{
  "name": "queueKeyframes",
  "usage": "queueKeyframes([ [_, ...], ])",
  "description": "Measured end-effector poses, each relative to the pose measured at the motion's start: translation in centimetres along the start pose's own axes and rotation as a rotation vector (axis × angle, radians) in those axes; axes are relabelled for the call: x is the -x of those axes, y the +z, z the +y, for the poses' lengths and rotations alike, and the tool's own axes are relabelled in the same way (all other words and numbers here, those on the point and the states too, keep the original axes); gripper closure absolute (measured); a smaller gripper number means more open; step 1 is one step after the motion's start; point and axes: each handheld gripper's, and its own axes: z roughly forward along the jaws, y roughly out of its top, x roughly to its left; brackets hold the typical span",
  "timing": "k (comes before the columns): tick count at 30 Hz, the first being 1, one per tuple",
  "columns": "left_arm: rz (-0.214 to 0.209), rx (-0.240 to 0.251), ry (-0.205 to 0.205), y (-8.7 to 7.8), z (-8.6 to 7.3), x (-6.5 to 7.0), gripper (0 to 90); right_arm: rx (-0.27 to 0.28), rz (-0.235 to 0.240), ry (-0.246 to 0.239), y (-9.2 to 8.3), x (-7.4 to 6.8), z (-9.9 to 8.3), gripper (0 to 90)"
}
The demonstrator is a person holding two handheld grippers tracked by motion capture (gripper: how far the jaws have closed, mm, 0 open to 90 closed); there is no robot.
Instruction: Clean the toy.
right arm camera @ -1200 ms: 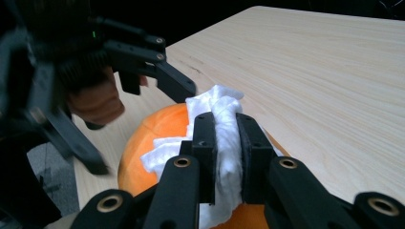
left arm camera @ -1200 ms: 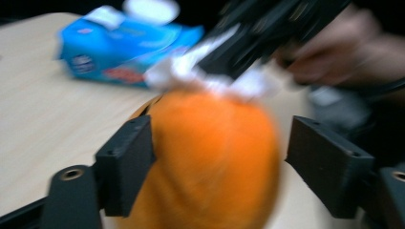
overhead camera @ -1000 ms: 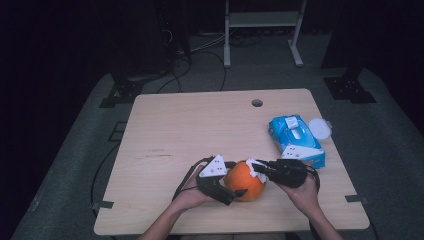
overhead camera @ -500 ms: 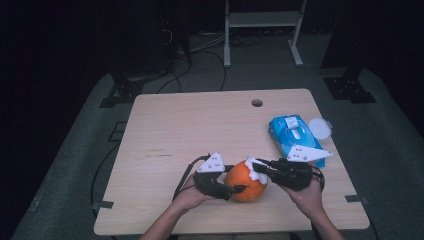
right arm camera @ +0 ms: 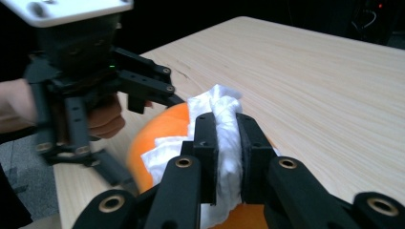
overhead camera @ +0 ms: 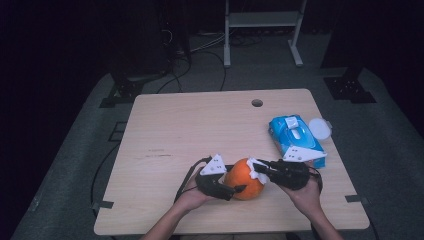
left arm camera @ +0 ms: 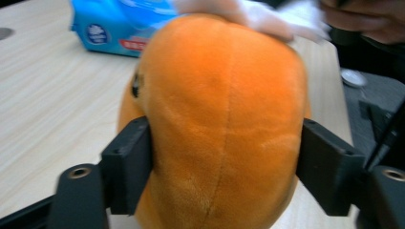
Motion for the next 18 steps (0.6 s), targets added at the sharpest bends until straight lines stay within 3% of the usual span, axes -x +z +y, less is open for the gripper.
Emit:
queueKeyframes([
  [2,-0.007,0.003,-0.034,-0.1,-0.1,-0.4,28.5,-0.001,0.042,-0.029,0.1,-1.1,0.2,79.5],
  [5,-0.014,0.008,-0.061,-0.2,-0.3,-0.7,28.1,-0.024,0.03,-0.093,0.5,-2.1,0.4,79.5],
  [8,-0.008,0.01,-0.069,-0.3,-0.4,-0.9,28.1,-0.02,-0.006,-0.083,0.2,-1.2,0.5,79.3],
  [12,-0.006,0.024,-0.096,-0.3,-0.6,-1.1,27.8,-0.019,-0.051,-0.023,-0.5,0.6,-0.5,79.3],
  [15,0.004,0.026,-0.108,-0.2,-0.5,-1.1,27.1,-0.019,-0.049,-0.02,-0.5,0.3,-0.6,79.5],
  [18,0.01,0.037,-0.141,-0.1,-0.6,-1.2,26.9,-0.022,-0.01,-0.057,-0.1,-0.9,-0.2,79.4],
])
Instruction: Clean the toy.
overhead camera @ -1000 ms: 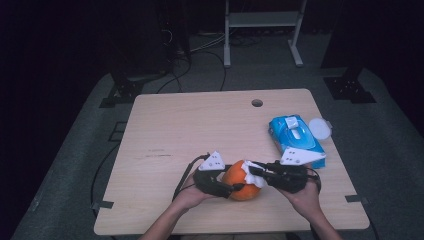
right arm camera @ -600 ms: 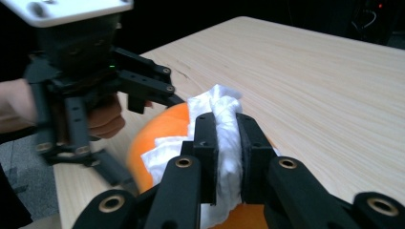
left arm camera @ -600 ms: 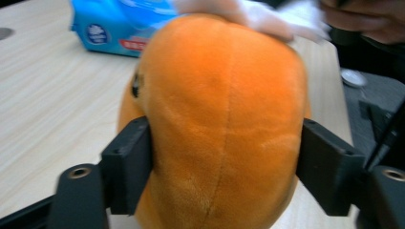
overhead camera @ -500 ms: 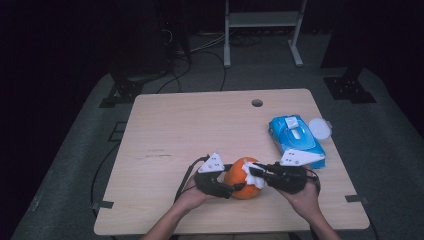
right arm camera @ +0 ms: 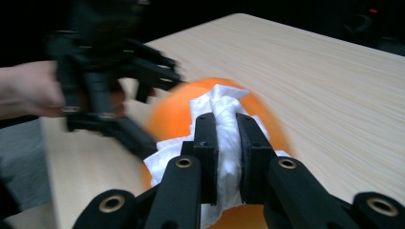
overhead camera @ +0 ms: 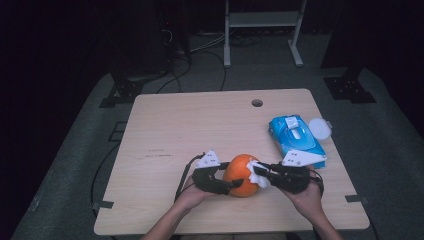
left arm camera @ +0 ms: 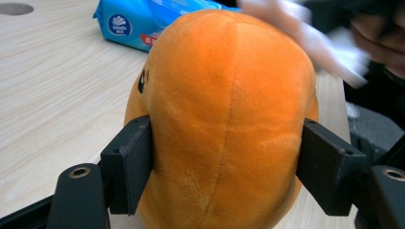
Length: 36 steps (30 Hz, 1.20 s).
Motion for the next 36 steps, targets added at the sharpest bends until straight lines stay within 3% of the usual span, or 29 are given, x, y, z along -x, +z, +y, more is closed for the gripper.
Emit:
queueKeyframes([
  [2,0.007,-0.01,0.021,0.1,0.0,0.4,26.9,-0.014,0.019,-0.044,0.6,-1.2,0.3,79.3],
  [5,0.014,-0.013,0.059,0.2,-0.1,0.9,27.1,-0.017,0.013,-0.074,1.0,-1.5,0.7,79.3],
  [8,0.012,-0.016,0.097,0.5,-0.1,1.5,27.2,0.002,-0.003,-0.037,0.7,-0.4,0.8,79.2],
  [11,0.016,-0.024,0.136,0.6,-0.1,1.9,27.1,0.004,-0.061,-0.025,-0.1,0.9,0.6,79.2],
  [13,0.014,-0.026,0.139,0.5,-0.1,1.8,27.0,-0.003,-0.096,0.0,-0.6,2.0,0.1,79.3],
  [15,0.009,-0.016,0.129,0.6,-0.2,1.6,26.9,-0.013,-0.089,0.035,-1.0,2.5,-0.5,79.4],
  [18,0.019,-0.011,0.144,0.8,-0.2,1.9,26.0,-0.019,-0.059,0.019,-0.8,1.4,-0.3,79.6],
  [22,0.032,-0.023,0.192,0.9,-0.3,2.6,25.7,-0.021,-0.005,-0.049,0.1,-0.6,0.9,79.4],
  [25,0.034,-0.02,0.201,0.9,-0.4,2.8,25.8,-0.029,-0.017,-0.07,0.3,-0.8,1.2,79.3],
  [31,0.025,-0.012,0.218,1.0,-0.5,2.8,25.7,-0.023,-0.052,0.008,-0.5,1.7,0.2,79.2],
  [36,0.013,0.003,0.202,1.0,-0.6,2.3,25.2,-0.033,-0.064,0.035,-1.0,2.1,-0.5,79.5],
])
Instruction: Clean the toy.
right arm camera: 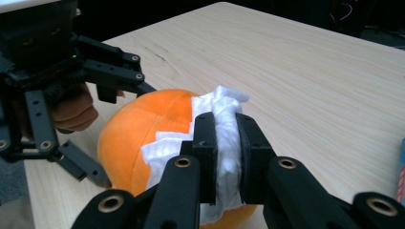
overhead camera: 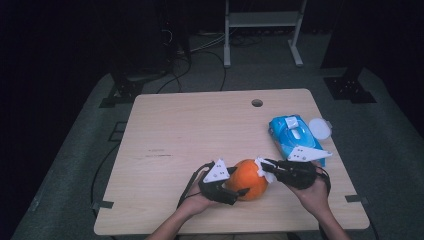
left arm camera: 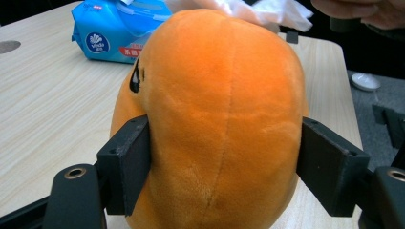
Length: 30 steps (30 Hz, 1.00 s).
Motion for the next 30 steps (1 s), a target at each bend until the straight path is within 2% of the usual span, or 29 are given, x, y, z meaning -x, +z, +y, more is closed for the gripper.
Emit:
queueKeyframes([
  [5,0.02,0.007,-0.051,0.2,0.2,-0.1,25.3,-0.01,0.049,-0.072,0.2,-2.1,1.1,80.2],
  [9,0.032,-0.003,-0.008,0.4,0.3,0.4,23.0,-0.034,0.043,-0.139,1.0,-3.5,1.6,80.2],
  [11,0.007,0.008,0.005,0.1,0.2,0.1,19.8,-0.037,0.072,-0.117,1.0,-2.9,1.5,80.3],
  [13,-0.026,0.023,0.028,-0.2,-0.1,-0.5,17.6,-0.043,0.08,-0.1,0.7,-2.5,1.4,80.1],
  [16,-0.05,0.039,-0.005,0.1,-0.4,-1.0,16.1,-0.043,0.064,-0.092,0.0,-2.2,1.4,80.1],
  [17,-0.046,0.035,0.0,0.2,-0.4,-0.9,17.2,-0.039,0.063,-0.092,0.0,-2.3,1.4,80.1],
  [19,-0.034,0.028,0.022,0.4,-0.1,-0.3,21.9,-0.04,0.069,-0.106,0.3,-2.9,1.6,80.1],
  [21,-0.021,0.016,0.089,0.7,0.2,0.8,24.5,-0.041,0.106,-0.121,0.9,-3.9,1.8,80.0],
  [22,-0.02,0.014,0.114,0.9,0.3,1.1,25.5,-0.05,0.108,-0.153,1.3,-4.6,2.0,80.0],
  [24,-0.012,-0.006,0.169,1.0,0.4,2.0,26.5,-0.064,0.086,-0.187,1.7,-5.2,2.2,80.0],
  [25,-0.011,-0.011,0.178,1.1,0.3,2.1,26.7,-0.066,0.07,-0.196,1.8,-5.2,2.3,79.9],
  [27,-0.01,-0.011,0.146,0.9,0.3,1.8,27.1,-0.056,0.05,-0.172,1.6,-4.3,2.3,79.9],
  [30,-0.013,-0.002,0.113,0.7,0.1,1.1,27.1,-0.029,0.034,-0.094,0.6,-2.3,2.0,79.8],
])
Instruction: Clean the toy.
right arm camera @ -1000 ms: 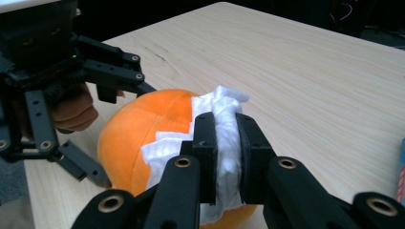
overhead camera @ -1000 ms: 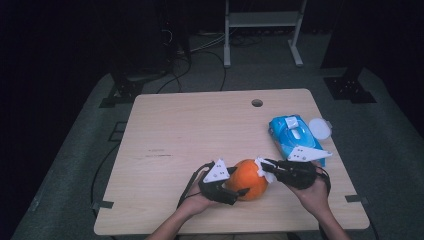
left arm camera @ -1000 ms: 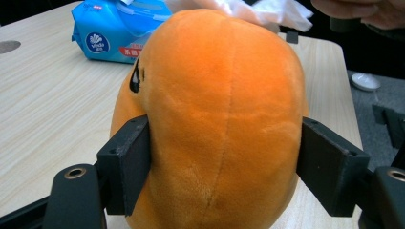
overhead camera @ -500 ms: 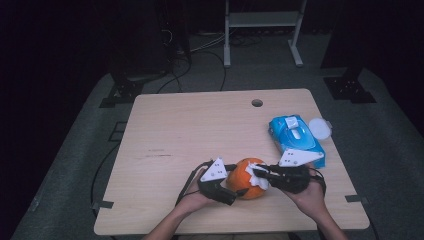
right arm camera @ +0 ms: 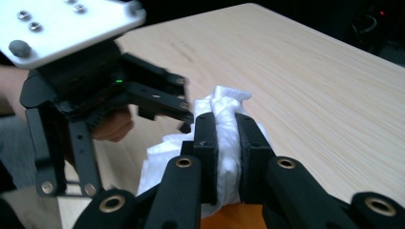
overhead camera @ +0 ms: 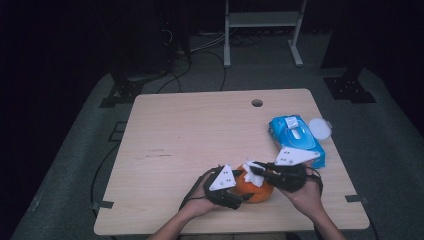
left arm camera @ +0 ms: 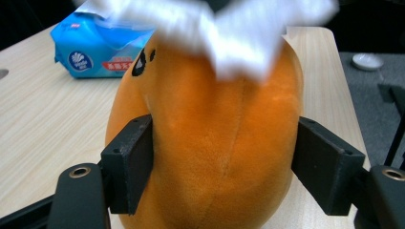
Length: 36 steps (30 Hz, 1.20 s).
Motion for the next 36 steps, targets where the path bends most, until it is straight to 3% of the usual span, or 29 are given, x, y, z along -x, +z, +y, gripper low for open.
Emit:
queueKeyframes([
  [3,-0.004,0.01,-0.02,-0.1,-0.2,-0.3,26.9,0.009,-0.027,0.034,-0.9,1.1,-0.7,79.6],
  [6,-0.011,0.013,-0.033,0.0,-0.3,-0.5,26.6,0.011,-0.031,0.044,-1.1,1.3,-1.1,79.6],
  [10,-0.013,0.007,-0.029,-0.2,-0.4,-0.6,26.1,-0.002,-0.043,0.013,-0.9,0.7,-0.8,79.5],
  [13,-0.01,0.007,-0.053,-0.4,-0.5,-0.9,25.9,-0.01,-0.05,-0.008,-0.9,0.2,-0.5,79.3],
  [16,-0.001,0.012,-0.102,-0.4,-0.6,-1.5,25.7,-0.008,-0.027,-0.01,-0.7,-0.2,-0.3,79.1],
  [20,-0.002,0.008,-0.099,-0.4,-0.6,-1.4,26.0,-0.022,-0.046,-0.045,-0.2,-0.7,0.1,78.8],
  [23,-0.005,0.011,-0.104,-0.5,-0.6,-1.5,26.0,-0.021,-0.051,-0.029,-0.3,0.1,-0.1,77.6],
  [27,-0.009,0.014,-0.112,-0.6,-0.7,-1.7,25.7,-0.02,-0.063,0.035,-1.0,1.6,-1.1,77.7],
  [31,-0.002,-0.001,-0.097,-0.4,-0.4,-1.4,25.6,-0.01,-0.023,0.076,-1.2,1.7,-1.5,78.3],
  [33,0.001,-0.015,-0.072,-0.2,-0.2,-1.1,24.8,-0.008,-0.007,0.061,-1.0,1.3,-1.1,78.2],
  [36,-0.005,-0.021,-0.071,-0.2,-0.4,-1.0,23.1,-0.013,0.004,0.033,-0.2,0.7,-0.5,78.1],
])
